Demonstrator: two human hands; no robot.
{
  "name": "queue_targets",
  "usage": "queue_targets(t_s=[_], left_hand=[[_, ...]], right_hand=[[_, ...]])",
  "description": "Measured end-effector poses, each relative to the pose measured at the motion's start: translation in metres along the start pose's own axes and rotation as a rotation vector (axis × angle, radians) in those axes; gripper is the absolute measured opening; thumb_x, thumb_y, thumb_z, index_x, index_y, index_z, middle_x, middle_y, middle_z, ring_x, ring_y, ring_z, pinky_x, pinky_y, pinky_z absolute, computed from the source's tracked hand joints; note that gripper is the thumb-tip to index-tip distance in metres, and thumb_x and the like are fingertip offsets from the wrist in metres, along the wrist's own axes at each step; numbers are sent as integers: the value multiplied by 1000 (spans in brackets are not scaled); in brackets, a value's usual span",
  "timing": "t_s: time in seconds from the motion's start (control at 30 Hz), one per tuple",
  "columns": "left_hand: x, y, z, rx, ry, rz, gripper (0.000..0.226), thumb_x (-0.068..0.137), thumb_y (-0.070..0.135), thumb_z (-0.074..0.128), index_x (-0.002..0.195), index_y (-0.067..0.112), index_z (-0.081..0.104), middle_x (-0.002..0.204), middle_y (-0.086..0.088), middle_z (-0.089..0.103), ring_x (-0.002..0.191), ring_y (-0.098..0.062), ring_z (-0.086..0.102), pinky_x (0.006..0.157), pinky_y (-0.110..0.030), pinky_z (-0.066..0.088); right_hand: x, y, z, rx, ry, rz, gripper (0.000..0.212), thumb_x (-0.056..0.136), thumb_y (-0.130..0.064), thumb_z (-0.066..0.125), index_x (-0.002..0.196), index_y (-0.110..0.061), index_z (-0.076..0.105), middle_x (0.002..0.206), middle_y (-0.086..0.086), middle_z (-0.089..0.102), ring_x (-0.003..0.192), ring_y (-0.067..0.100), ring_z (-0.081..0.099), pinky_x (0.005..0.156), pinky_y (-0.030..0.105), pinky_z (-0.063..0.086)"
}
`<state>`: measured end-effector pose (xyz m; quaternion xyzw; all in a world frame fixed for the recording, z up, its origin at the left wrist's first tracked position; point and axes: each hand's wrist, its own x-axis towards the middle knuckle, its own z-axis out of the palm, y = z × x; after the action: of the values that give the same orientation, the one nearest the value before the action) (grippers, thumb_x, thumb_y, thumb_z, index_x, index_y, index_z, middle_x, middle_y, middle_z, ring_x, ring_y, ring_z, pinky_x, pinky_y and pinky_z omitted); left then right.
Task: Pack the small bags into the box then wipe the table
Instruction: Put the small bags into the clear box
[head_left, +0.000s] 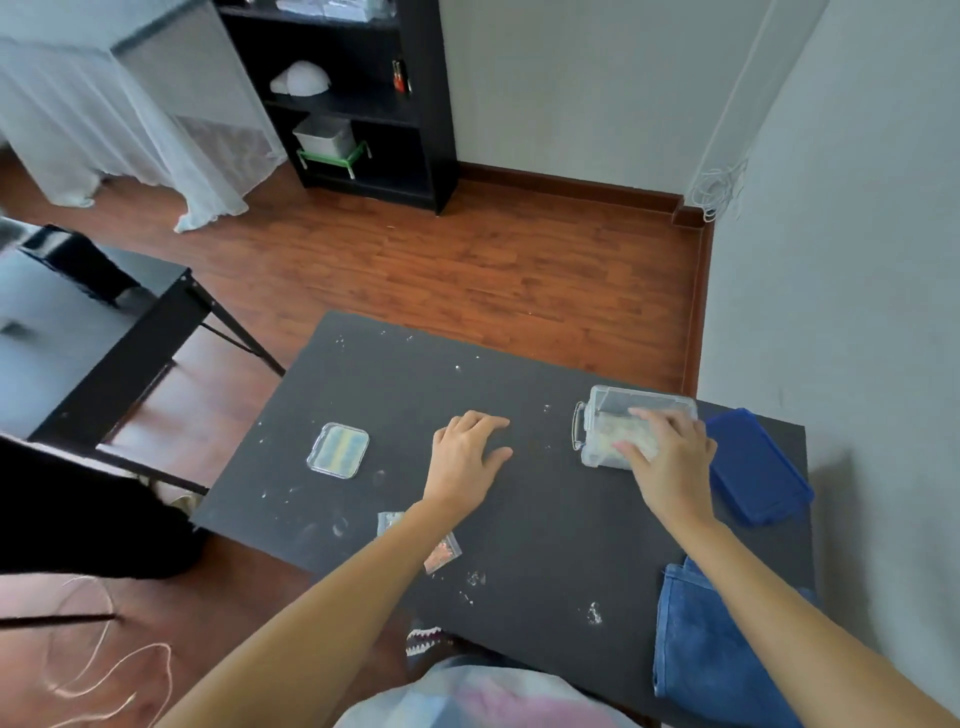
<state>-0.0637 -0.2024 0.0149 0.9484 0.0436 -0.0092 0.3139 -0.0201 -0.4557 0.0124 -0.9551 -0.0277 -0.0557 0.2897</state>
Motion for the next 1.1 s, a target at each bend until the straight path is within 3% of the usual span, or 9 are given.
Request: queue_targets(t_s=[0.13, 0.23, 0.37, 0.57, 0.7, 0.97, 1.1], left_hand=[[-34, -55, -31, 78, -56, -112, 32, 89, 30, 63, 121, 25, 61, 118, 8, 63, 112, -16, 53, 98, -33, 35], [-57, -92, -44, 141, -154, -164, 35, 88, 31, 63, 123, 27, 60, 118, 9, 61, 112, -17, 53, 97, -32, 37], [-71, -119, -49, 225, -276, -156, 42, 89, 32, 60, 131, 30, 54, 130, 11, 53, 120, -15, 47, 100, -30, 35], [-72, -133, -44, 244, -338, -116, 43, 87, 29, 62, 129, 29, 55, 126, 8, 52, 116, -17, 50, 96, -29, 37], [-65, -136, -44, 195, -356, -148, 38, 80, 23, 69, 116, 25, 57, 114, 2, 58, 108, -21, 55, 88, -32, 38], [-59, -140, -45, 259, -391, -103, 17, 77, 28, 70, 92, 23, 62, 104, 1, 61, 101, -22, 56, 78, -32, 36], [-60, -139, -46, 180, -407, -110, 6, 77, 23, 67, 82, 22, 64, 97, 3, 63, 93, -22, 60, 68, -28, 38]], right_hand=[[-28, -35, 23, 42, -107, -137, 29, 77, -19, 80, 105, -16, 72, 98, -2, 62, 98, 25, 54, 93, 42, 38], [-47, -60, 44, 46, -217, -201, 25, 80, -23, 78, 104, -19, 72, 97, -8, 62, 99, 21, 53, 90, 30, 29], [-69, -89, 72, -6, -387, -242, 24, 85, -30, 71, 109, -25, 71, 102, -12, 62, 106, 17, 51, 89, 26, 26], [-94, -119, 104, -153, -655, -291, 36, 90, -37, 61, 127, -34, 61, 116, -12, 53, 115, 13, 41, 96, 28, 27], [-105, -128, 117, -216, -718, -271, 45, 90, -36, 63, 134, -38, 53, 117, -8, 49, 115, 15, 41, 97, 32, 29], [-104, -134, 126, -207, -697, -191, 15, 83, -26, 70, 93, -28, 58, 96, -12, 43, 100, 14, 42, 85, 31, 27], [-103, -135, 124, -183, -695, -131, 17, 86, -20, 67, 80, -28, 53, 87, -9, 57, 93, 17, 45, 87, 33, 33]])
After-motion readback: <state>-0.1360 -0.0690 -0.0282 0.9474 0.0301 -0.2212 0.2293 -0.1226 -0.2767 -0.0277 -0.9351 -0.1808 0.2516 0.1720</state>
